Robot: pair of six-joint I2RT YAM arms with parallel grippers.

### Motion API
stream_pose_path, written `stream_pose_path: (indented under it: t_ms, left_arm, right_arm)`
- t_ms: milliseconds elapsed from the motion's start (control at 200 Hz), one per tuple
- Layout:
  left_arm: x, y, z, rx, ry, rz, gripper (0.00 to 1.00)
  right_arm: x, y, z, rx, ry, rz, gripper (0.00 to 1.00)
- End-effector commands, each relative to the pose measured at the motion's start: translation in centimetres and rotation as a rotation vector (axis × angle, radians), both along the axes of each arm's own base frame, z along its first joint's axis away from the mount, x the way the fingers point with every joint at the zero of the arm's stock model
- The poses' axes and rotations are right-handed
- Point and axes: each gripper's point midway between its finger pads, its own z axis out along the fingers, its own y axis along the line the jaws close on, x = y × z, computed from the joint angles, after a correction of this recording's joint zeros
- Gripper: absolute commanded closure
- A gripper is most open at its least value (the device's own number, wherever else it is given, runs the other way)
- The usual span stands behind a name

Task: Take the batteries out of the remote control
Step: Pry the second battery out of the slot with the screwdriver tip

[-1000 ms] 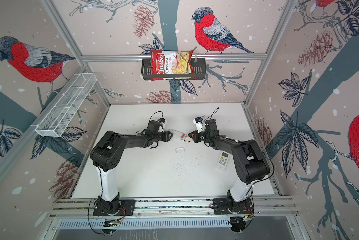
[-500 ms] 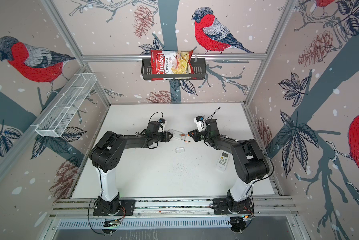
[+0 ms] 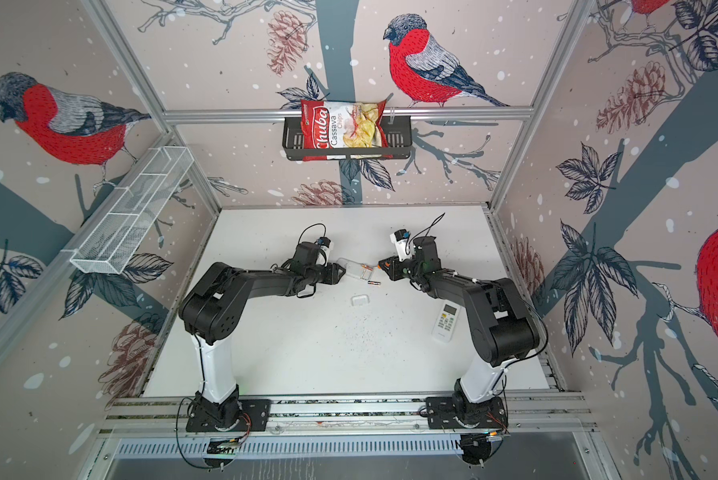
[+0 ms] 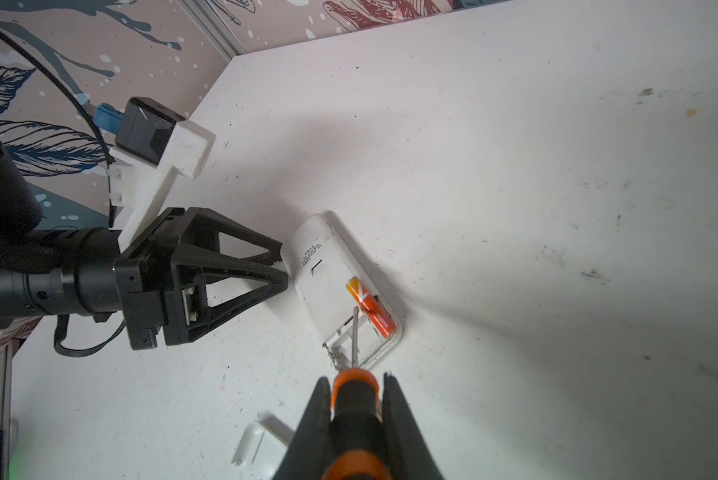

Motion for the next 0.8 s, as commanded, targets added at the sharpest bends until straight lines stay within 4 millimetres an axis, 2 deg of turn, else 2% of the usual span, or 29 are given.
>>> stream_pose_path:
  t_ms: [0,85,150,270,405,505,705,795]
  left_arm:
    - [-0.7,0.2,-0.6,0.018,0.027,-0.008,0.45]
    - [-0.7,0.2,-0.5,0.017,0.026,-0.007,0.45]
    - [-0.8,0.2,-0.2,0.012,0.021,-0.008,0.45]
    - [-0.9,0.2,0.2,0.010,0.013,-0.005,0.45]
    - [-1.1,0.4,0.3,0.013,0.015,-0.004,0.45]
    - [-1.2,0.4,0.2,0.009,0.017,-0.003,0.45]
    - [-1.1,0.4,0.4,0.015,0.007,-0.006,0.45]
    - [-1.2,0.4,0.5,0.018,0.005,-0.009,0.45]
  right_arm:
    - [0.4,0.5,1.3,0.036,-0.028,0.011,1.00]
    - [0.8,0.2,2.3,0.045,-0.053,-0.006,1.00]
    - [2.0,-0.3,2.8,0.047,-0.064,-0.045,1.00]
    - [4.4,-1.1,3.0,0.074,-0.040,-0.091,1.00]
    - [5.5,-1.0,2.7,0.101,-0.012,-0.085,1.00]
    - [4.8,-0.8,2.6,0.106,-0.010,-0.067,1.00]
    - [1.4,-1.1,3.3,0.099,-0.053,-0.057,1.00]
    - [0.0,-0.5,3.1,0.104,-0.042,-0.026,1.00]
